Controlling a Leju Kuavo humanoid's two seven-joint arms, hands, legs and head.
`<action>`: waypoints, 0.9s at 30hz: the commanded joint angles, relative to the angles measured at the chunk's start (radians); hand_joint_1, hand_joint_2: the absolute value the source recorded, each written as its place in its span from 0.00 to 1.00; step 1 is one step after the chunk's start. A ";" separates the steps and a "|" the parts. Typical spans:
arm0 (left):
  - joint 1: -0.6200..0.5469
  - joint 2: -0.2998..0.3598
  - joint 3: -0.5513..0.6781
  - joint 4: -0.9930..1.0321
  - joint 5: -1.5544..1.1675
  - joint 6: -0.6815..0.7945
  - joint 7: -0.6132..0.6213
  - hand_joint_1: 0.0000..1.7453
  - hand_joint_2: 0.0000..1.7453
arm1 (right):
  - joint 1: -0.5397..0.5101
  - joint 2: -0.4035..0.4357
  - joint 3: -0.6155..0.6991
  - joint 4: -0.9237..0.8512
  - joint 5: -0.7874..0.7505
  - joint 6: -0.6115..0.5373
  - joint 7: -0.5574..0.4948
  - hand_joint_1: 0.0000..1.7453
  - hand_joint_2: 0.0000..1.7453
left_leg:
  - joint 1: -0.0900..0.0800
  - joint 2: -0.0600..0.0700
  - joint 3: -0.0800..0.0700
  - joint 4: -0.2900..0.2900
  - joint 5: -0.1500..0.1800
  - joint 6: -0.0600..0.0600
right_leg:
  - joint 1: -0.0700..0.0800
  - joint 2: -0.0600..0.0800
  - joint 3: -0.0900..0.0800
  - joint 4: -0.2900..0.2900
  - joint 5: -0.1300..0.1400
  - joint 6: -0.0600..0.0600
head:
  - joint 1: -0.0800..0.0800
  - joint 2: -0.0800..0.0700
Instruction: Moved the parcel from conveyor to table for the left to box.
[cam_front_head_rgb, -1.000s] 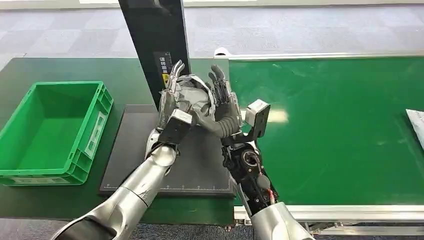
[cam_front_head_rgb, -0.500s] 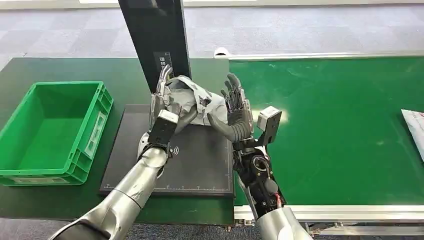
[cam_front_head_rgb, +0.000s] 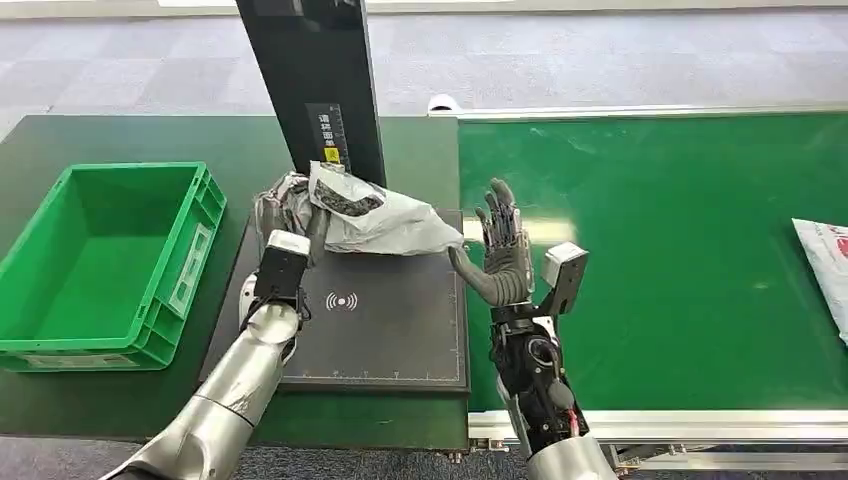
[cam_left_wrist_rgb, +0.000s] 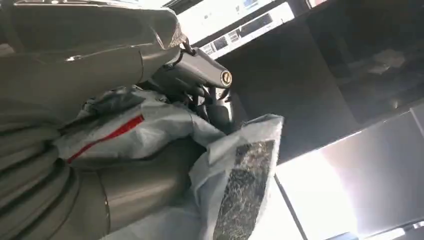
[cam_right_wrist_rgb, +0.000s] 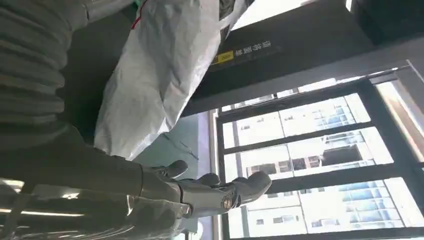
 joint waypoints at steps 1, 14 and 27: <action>0.059 0.058 0.020 -0.093 0.022 0.006 0.002 1.00 1.00 | 0.026 -0.023 -0.068 -0.011 0.000 0.002 0.002 0.00 1.00 | 0.000 0.000 0.001 -0.001 0.000 0.000 | 0.000 0.000 0.001 -0.001 0.000 0.000 | 0.000 0.000; 0.112 0.053 0.042 -0.209 0.048 -0.038 0.002 1.00 1.00 | 0.043 -0.020 -0.091 -0.011 0.003 0.011 0.005 0.00 1.00 | 0.000 0.000 -0.002 -0.001 0.001 0.000 | 0.001 -0.001 -0.001 -0.001 0.001 0.000 | 0.000 0.000; 0.203 0.033 0.190 -0.575 0.066 -0.149 0.002 1.00 1.00 | 0.090 -0.035 -0.170 0.048 0.022 0.031 0.027 0.00 1.00 | 0.001 0.001 -0.002 0.000 0.000 0.000 | 0.001 0.000 -0.001 -0.001 0.000 0.000 | 0.000 0.000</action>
